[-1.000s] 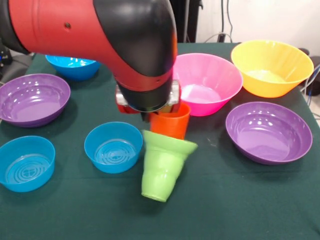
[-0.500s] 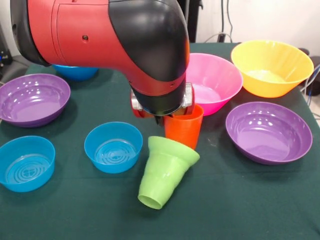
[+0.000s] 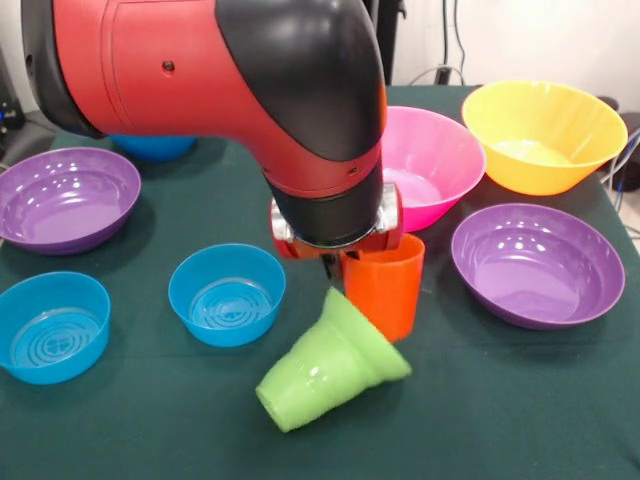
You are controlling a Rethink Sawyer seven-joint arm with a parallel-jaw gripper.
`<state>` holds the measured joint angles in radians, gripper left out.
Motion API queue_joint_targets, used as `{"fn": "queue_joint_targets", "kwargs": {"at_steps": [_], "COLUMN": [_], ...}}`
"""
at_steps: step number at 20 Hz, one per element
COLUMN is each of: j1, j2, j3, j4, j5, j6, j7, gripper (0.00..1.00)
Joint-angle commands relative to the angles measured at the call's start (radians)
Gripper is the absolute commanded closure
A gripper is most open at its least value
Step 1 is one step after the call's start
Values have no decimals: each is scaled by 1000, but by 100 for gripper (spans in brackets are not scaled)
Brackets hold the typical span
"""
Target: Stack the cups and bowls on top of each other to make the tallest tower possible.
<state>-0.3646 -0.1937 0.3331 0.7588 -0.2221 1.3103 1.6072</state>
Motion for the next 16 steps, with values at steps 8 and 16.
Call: {"fn": "queue_joint_targets", "kwargs": {"at_steps": [8, 16], "j1": [-63, -66], "j2": [-106, -129], "j3": [106, 16], "j4": [151, 217], "j5": [-78, -194], "j6": [-226, -293], "j7": [-408, -355], "gripper": [100, 100]}}
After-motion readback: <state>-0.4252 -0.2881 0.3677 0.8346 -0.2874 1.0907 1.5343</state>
